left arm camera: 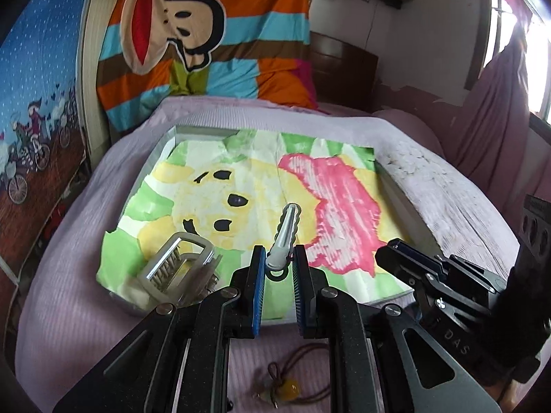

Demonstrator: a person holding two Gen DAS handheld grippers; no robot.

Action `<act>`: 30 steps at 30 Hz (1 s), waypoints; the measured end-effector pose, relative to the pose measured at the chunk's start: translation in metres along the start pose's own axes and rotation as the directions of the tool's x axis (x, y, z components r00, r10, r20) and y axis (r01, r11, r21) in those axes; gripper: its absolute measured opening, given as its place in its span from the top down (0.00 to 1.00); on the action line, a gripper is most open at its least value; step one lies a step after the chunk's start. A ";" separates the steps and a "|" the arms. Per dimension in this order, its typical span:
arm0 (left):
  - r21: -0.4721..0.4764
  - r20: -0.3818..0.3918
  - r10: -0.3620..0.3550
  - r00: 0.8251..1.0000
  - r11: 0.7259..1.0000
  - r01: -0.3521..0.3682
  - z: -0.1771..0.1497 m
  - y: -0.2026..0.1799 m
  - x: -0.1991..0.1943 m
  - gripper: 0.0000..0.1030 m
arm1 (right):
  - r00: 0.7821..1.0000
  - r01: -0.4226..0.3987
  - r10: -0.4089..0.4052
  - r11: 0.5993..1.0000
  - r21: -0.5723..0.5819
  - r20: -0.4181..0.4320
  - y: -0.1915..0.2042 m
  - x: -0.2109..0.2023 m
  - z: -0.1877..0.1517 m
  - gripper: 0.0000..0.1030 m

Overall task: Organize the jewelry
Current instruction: 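Carry the white clip into the tray with left gripper while right gripper drops the earring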

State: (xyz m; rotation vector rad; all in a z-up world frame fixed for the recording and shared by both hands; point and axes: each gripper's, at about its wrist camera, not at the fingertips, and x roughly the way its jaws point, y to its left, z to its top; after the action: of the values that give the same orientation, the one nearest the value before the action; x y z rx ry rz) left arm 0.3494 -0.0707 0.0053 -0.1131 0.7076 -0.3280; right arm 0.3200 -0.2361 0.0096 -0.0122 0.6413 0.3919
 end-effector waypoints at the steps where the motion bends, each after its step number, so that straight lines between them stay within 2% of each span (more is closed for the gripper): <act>1: -0.006 -0.018 0.001 1.000 1.000 -0.001 0.000 0.002 0.004 0.88 | 1.000 0.006 -0.006 1.000 -0.001 -0.018 0.000 0.004 -0.001 0.86; 8: 0.054 -0.115 0.078 0.990 0.996 -0.073 -0.006 -0.004 0.030 0.88 | 0.993 0.030 -0.031 1.000 -0.008 -0.115 -0.003 0.017 -0.003 0.86; 11: 0.045 -0.145 0.080 0.986 0.996 -0.074 -0.008 -0.002 0.039 0.88 | 0.991 0.024 -0.024 1.000 0.000 -0.133 -0.004 0.020 -0.005 0.86; 17: 0.046 -0.151 0.071 0.986 0.997 -0.065 -0.007 0.001 0.041 0.88 | 0.991 0.017 -0.015 1.000 0.015 -0.135 -0.005 0.019 -0.005 0.86; 22: 0.013 -0.125 0.038 0.991 0.999 -0.037 -0.006 0.004 0.033 0.87 | 0.993 0.040 -0.039 0.999 0.011 -0.108 -0.006 0.009 -0.005 0.80; 25: -0.019 -0.077 0.031 0.997 0.999 -0.033 -0.005 0.009 0.022 0.87 | 0.996 0.056 -0.054 0.998 0.013 -0.077 -0.005 -0.004 -0.001 0.78; 27: -0.034 -0.049 0.030 0.998 0.999 -0.032 -0.004 0.011 0.013 0.86 | 0.998 0.060 -0.059 0.998 0.024 -0.038 -0.004 -0.016 0.001 0.68; 29: -0.046 -0.016 0.027 1.000 0.999 -0.028 -0.003 0.012 0.002 0.79 | 0.998 0.066 -0.066 0.997 0.035 0.003 -0.002 -0.030 0.002 0.61; 30: -0.051 0.008 0.027 1.000 0.998 -0.027 -0.003 0.012 -0.006 0.72 | 0.998 0.064 -0.065 0.997 0.044 0.021 -0.002 -0.037 0.003 0.59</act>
State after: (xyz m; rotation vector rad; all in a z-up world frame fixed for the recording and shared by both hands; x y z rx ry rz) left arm 0.3469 -0.0571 0.0041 -0.1533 0.7081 -0.2837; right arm 0.2954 -0.2501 0.0333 0.0131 0.6260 0.3155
